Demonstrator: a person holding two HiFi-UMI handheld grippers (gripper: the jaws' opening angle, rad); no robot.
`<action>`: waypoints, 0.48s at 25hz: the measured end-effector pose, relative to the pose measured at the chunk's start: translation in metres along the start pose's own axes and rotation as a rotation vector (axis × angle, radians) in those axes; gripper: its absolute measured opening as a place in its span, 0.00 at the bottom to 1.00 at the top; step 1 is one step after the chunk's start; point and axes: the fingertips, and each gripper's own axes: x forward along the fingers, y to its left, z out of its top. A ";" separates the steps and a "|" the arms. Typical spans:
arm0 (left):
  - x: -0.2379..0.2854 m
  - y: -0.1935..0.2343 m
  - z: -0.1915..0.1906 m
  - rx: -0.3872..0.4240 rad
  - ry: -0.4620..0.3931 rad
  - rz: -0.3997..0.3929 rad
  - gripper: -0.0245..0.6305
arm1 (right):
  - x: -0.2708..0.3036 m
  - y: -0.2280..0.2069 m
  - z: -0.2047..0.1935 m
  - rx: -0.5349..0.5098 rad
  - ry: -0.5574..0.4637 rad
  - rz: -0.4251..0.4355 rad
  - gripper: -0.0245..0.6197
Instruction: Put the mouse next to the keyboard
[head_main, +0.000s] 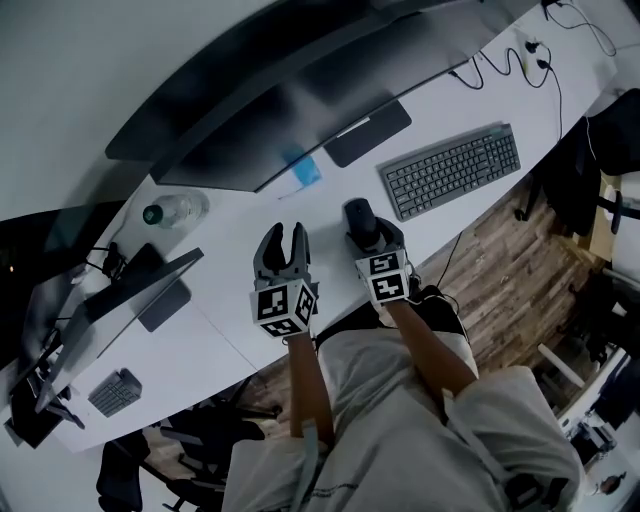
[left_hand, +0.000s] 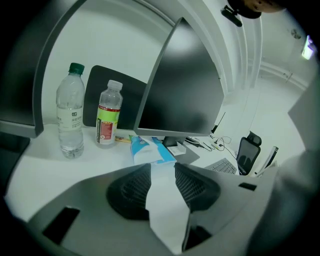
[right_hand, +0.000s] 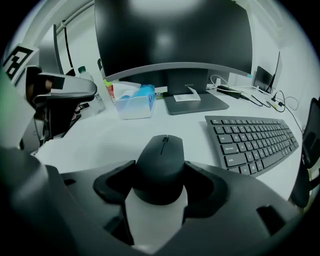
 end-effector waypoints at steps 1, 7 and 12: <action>0.000 -0.001 -0.001 0.005 0.002 0.002 0.28 | 0.000 0.000 0.001 -0.006 0.000 0.003 0.51; -0.002 -0.007 -0.003 0.043 -0.001 0.019 0.28 | -0.001 0.003 0.006 -0.042 -0.014 0.028 0.51; -0.003 -0.022 0.002 0.054 -0.012 0.039 0.28 | -0.011 -0.001 0.020 -0.052 -0.057 0.071 0.51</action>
